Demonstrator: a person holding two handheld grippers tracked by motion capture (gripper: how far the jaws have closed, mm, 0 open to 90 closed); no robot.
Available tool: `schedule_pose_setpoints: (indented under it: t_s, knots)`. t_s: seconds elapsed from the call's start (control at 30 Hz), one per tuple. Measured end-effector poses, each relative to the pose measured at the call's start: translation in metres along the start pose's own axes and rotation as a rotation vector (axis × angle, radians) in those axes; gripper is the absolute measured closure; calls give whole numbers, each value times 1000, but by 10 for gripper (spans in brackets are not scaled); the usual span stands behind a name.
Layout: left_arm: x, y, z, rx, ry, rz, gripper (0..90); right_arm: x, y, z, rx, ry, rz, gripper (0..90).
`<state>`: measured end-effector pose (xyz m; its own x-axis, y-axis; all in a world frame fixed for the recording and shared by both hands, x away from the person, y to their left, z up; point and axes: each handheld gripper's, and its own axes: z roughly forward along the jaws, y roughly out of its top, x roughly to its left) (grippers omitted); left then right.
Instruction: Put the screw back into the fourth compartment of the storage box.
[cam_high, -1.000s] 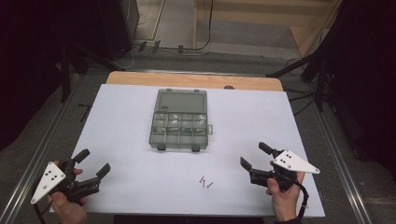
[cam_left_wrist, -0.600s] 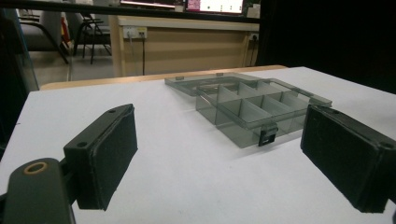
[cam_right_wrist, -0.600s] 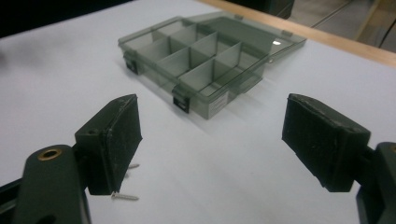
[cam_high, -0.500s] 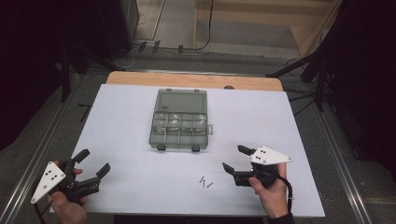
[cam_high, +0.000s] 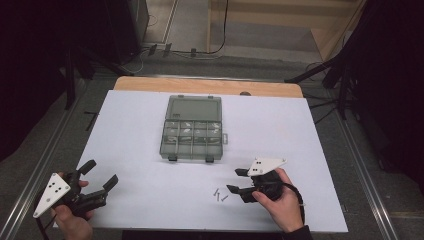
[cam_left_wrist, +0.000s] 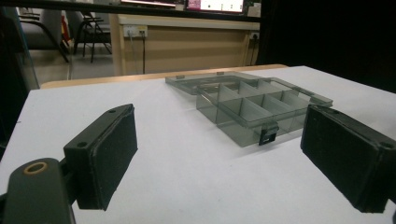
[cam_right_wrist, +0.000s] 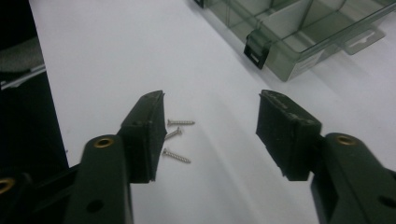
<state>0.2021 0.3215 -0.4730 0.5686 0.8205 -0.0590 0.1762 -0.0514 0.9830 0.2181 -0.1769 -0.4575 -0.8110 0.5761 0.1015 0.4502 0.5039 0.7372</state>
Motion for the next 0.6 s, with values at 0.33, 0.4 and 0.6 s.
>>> schedule_pose_setpoints:
  t_s: [0.33, 0.4, 0.6]
  knots:
    - [0, 0, 0, 0, 1, -2, 110, 4, 3, 23, 188, 47, -72, 629]
    - [0, 0, 0, 0, 1, -3, 109, 4, 4, 26, 211, 51, -84, 650]
    - [1, 0, 0, -2, 1, -5, 109, 3, 9, 33, 301, 102, -153, 680]
